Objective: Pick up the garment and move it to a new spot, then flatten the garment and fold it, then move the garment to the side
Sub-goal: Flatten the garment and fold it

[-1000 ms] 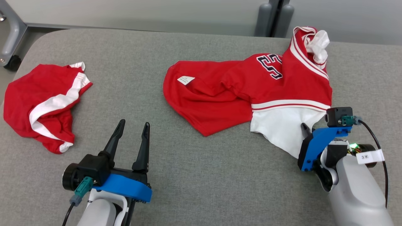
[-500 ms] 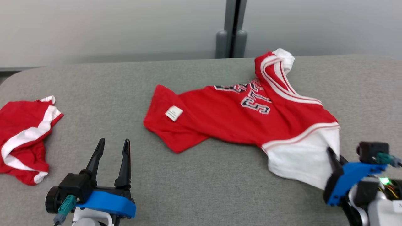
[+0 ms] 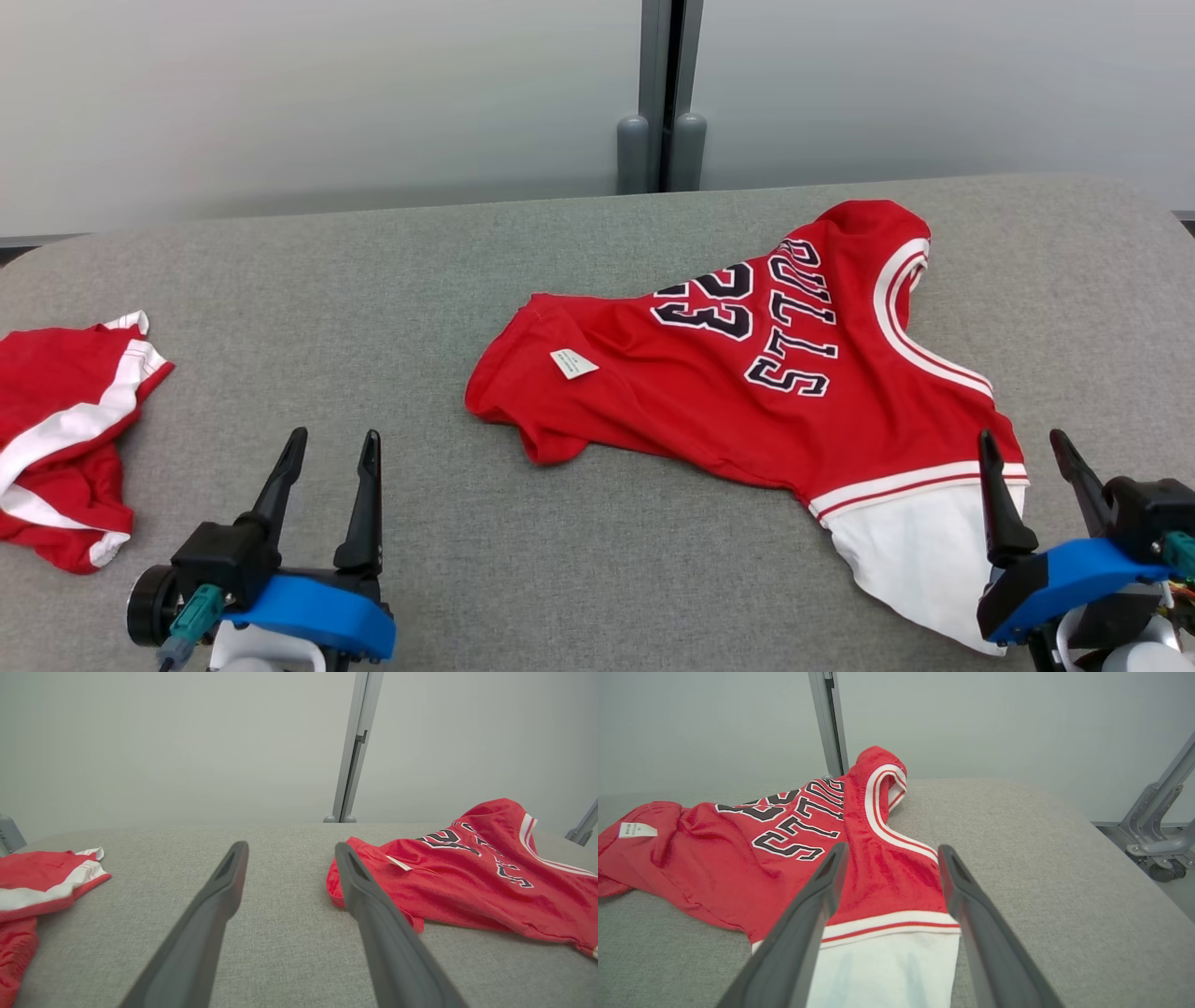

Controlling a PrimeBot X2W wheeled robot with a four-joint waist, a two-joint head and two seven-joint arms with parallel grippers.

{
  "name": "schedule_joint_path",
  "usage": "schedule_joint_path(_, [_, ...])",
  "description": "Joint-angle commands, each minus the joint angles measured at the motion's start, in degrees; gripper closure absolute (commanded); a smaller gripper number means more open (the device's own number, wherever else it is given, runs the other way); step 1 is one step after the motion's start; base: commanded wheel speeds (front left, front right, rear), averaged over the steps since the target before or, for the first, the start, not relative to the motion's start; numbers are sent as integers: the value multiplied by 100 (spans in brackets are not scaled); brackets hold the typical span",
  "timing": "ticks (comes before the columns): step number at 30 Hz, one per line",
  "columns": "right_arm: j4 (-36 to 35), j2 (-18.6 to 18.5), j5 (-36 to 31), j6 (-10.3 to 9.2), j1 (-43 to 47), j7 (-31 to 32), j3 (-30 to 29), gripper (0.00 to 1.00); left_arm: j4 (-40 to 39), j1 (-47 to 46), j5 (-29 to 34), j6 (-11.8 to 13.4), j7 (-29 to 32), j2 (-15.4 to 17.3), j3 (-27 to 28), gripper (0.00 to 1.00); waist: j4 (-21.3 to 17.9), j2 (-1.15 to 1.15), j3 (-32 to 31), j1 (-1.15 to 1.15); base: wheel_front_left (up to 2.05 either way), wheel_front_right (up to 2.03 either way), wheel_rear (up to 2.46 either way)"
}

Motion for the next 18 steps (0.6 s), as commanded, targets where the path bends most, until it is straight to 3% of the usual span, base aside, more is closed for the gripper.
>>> schedule_joint_path(1, [-49, -6, -48, 3, 106, -153, 26, 0, 22, -92, 28, 1, 44, 30, -37, 0, -9, 0, 1, 0, 0, 0, 0])
schedule_joint_path(10, [-349, -6, -17, 3, 407, -711, 485, 0, 743, -1203, 61, -231, 758, 148, -376, 0, -341, 0, 171, 0, 0, 0, 0])
schedule_joint_path(18, [-467, -4, 292, 3, 203, -854, 1185, 0, 1817, -2547, 39, -300, 1986, 155, -613, 0, -984, 0, 682, 0, 0, 0, 0])
